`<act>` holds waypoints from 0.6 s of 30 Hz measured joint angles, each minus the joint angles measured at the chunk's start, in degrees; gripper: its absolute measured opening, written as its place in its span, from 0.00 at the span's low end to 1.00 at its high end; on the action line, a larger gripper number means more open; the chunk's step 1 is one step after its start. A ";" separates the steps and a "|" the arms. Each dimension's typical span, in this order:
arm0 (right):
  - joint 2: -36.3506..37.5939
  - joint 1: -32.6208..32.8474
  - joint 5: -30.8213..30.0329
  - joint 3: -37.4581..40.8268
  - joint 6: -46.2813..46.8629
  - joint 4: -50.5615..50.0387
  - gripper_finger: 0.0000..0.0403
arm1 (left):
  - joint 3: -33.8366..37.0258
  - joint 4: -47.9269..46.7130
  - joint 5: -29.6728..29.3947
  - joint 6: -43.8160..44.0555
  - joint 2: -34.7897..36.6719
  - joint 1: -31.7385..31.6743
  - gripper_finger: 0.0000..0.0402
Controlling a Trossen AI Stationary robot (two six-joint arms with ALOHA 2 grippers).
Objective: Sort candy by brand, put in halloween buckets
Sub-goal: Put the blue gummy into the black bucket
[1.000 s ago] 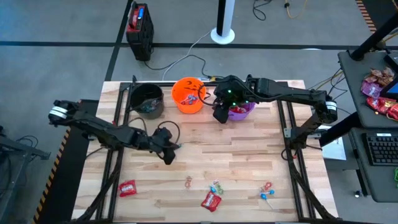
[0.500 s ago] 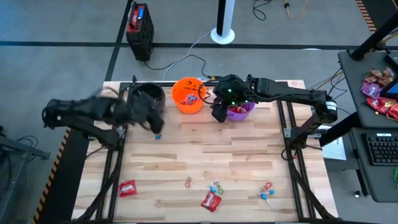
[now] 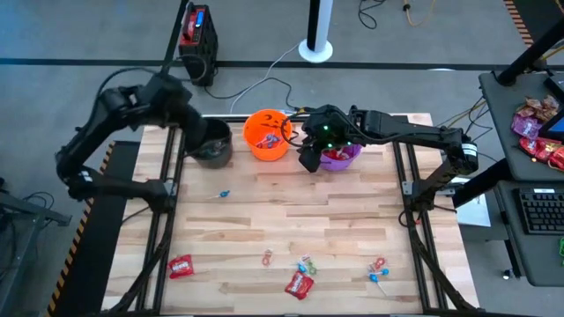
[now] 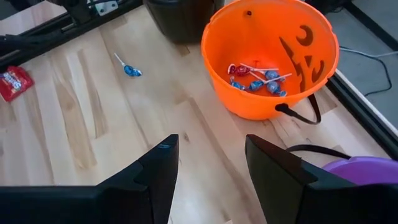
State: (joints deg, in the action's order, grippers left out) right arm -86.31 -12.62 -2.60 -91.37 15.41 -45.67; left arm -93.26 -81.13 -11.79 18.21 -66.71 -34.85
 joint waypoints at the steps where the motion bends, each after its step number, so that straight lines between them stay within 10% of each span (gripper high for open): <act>1: -0.01 0.00 -0.01 0.00 0.28 -0.03 0.44 | 0.87 0.11 1.71 -1.58 -0.65 -2.39 0.00; 18: 0.00 0.02 0.01 0.00 1.58 -0.84 0.44 | 15.76 5.25 9.57 -17.51 -10.42 -15.03 0.00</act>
State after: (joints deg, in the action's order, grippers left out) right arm -86.30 -12.60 -2.59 -91.37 16.98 -46.51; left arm -77.50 -75.88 -2.22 0.70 -77.13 -49.89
